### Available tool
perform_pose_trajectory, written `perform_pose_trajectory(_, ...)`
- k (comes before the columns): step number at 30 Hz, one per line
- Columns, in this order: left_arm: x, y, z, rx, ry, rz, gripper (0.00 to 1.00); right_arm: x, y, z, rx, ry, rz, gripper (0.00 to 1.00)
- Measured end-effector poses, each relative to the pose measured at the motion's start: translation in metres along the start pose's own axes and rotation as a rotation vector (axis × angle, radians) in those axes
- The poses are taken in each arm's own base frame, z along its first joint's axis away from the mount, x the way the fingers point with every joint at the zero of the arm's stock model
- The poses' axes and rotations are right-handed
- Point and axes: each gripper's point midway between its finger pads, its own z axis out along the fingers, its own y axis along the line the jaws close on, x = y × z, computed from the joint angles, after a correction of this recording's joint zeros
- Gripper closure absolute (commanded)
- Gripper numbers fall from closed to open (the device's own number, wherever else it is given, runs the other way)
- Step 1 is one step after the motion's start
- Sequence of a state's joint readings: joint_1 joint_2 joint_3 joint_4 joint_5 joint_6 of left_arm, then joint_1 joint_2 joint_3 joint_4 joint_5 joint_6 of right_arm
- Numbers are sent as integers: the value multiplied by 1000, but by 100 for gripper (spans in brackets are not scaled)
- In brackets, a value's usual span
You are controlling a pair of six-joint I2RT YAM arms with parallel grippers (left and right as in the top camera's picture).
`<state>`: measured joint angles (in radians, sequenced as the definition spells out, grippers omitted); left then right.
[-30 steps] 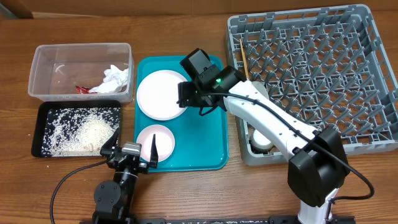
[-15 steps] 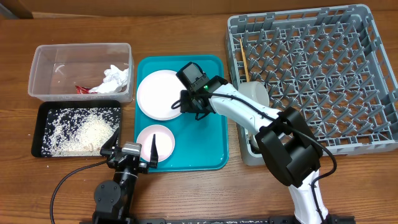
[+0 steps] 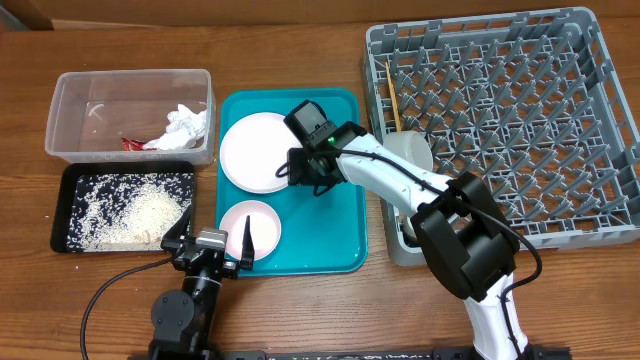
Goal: Sort waste into correct bins and load items into the dishwasher
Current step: 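Move the right gripper to the white plate edge and grasp it, then lift the white plate and stand it upright in the dish rack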
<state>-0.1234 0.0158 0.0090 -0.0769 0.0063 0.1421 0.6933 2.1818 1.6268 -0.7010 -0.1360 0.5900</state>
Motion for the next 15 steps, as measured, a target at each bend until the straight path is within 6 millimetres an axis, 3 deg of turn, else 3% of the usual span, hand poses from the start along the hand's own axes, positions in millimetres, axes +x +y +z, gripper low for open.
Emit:
perform_pose_trajectory(5,0,0,0,0,0,0,0,-11,4,-1,-25,-40,-2,59)
perform_pose_trajectory(9,0,0,0,0,0,0,0,-23,-6,-1,8,-81,29,67)
perform_pose_trajectory(13,0,0,0,0,0,0,0,-22,-19,12,48,-72,51,94)
perform_pose_trajectory(15,0,0,0,0,1,0,0,-22,-21,15,53,-71,66,96)
